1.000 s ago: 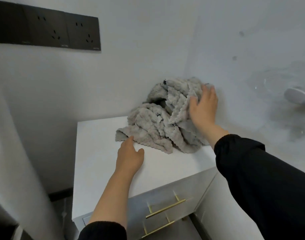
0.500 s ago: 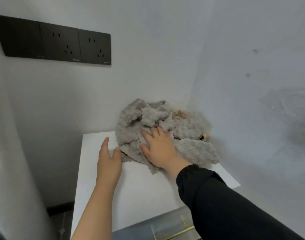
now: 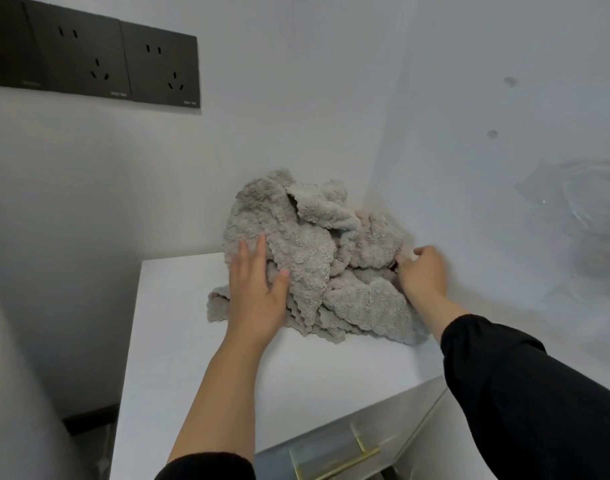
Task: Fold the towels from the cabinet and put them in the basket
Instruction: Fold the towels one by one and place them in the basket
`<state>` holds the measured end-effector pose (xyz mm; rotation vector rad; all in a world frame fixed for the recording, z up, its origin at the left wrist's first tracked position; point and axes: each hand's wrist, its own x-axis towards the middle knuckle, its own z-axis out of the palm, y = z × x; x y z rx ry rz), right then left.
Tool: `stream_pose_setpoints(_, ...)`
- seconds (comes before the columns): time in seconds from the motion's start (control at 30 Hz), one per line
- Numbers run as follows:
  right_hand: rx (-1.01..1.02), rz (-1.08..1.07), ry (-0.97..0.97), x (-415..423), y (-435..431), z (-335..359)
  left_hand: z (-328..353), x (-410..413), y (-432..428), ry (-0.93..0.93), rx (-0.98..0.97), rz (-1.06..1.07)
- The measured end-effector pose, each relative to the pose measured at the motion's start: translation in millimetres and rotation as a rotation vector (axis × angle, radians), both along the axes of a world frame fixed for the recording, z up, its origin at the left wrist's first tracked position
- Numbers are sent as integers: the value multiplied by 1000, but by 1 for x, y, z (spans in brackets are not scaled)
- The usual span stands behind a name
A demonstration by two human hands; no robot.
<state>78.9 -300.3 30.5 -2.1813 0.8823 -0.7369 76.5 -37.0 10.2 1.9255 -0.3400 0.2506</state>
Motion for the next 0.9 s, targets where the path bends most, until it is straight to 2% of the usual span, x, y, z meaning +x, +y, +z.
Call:
stream_pose_setpoints(0.1, -33, 90, 108, 8, -11, -15, 0, 5, -11, -48, 122, 28)
stream_pose_setpoints(0.2, 15, 150, 177, 17, -14, -16, -3, 7, -22, -34, 246, -42)
stream_pose_setpoints(0.33, 34, 140, 194, 23, -21, 0, -12, 4, -35, 12, 286, -121)
stream_pose_setpoints(0.47, 69, 20, -132, 18, -17, 34, -10, 5, -43, 6, 261, -145)
stream_pose_setpoints(0.7, 63, 14, -753, -9, 19, 118, -9, 4, -52, 14, 271, -197)
stream_pose_setpoints(0.77, 73, 55, -792, -16, 28, 135, -7, 4, -53, 9, 275, -210)
stream_pose_setpoints(0.9, 238, 186, -795, -25, 45, 144, -3, 5, -47, 23, 285, -238)
